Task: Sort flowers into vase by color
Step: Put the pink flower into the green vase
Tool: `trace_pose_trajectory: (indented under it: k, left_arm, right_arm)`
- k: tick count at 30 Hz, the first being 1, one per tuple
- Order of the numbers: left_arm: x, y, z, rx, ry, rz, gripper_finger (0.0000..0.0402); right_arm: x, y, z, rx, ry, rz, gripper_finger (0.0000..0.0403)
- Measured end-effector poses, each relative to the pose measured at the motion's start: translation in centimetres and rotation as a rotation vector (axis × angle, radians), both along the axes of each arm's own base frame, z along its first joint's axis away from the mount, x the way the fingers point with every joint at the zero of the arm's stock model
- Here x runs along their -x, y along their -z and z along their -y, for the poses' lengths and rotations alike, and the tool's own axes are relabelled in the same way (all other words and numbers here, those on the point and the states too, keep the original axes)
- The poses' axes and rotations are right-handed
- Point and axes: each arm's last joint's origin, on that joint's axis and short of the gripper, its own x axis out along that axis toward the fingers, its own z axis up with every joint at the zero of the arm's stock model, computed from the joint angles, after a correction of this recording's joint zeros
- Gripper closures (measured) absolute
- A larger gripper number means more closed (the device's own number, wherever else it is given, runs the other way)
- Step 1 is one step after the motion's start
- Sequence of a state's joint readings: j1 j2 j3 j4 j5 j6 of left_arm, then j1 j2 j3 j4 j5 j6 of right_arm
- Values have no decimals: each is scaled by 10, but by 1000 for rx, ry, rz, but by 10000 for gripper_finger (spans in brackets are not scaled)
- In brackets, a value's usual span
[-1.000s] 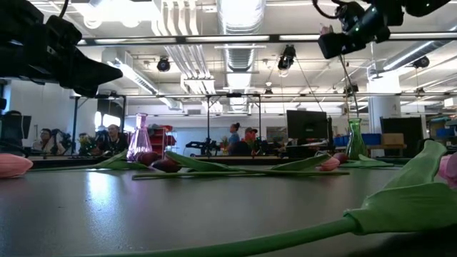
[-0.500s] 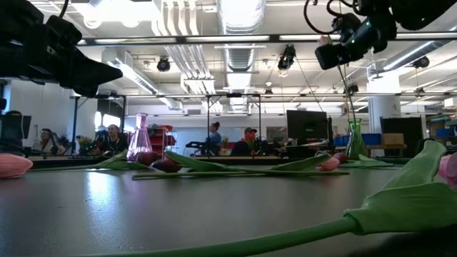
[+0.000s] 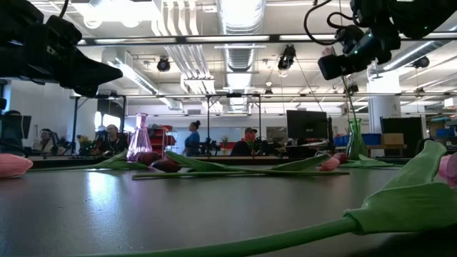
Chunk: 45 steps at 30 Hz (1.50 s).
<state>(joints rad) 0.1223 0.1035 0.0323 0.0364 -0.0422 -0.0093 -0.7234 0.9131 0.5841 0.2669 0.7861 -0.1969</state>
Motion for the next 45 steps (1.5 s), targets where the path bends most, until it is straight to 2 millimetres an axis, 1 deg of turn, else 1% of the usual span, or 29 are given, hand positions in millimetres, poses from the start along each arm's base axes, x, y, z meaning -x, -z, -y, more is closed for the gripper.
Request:
trace_pose_trajectory:
  k: [6,16,25,31,34,41,45]
  left_arm:
    - [0,0,0,0,0,1,402]
    - [0,0,0,0,1,0,402]
    - [0,0,0,0,1,0,402]
    - [0,0,0,0,0,1,402]
    - [0,0,0,0,0,0,402]
    - [0,0,0,0,0,0,402]
    - [0,0,0,0,0,1,402]
  right_arm:
    - [3,12,0,-22,12,6,390]
    - [4,18,-1,-46,22,69,390]
    - [7,33,-4,-163,46,30,390]
    - [10,45,-7,-202,57,15,386]
    - [10,46,-7,-204,60,24,365]
    - [10,46,-7,-206,59,26,282]
    - [10,45,-7,-203,57,28,249]
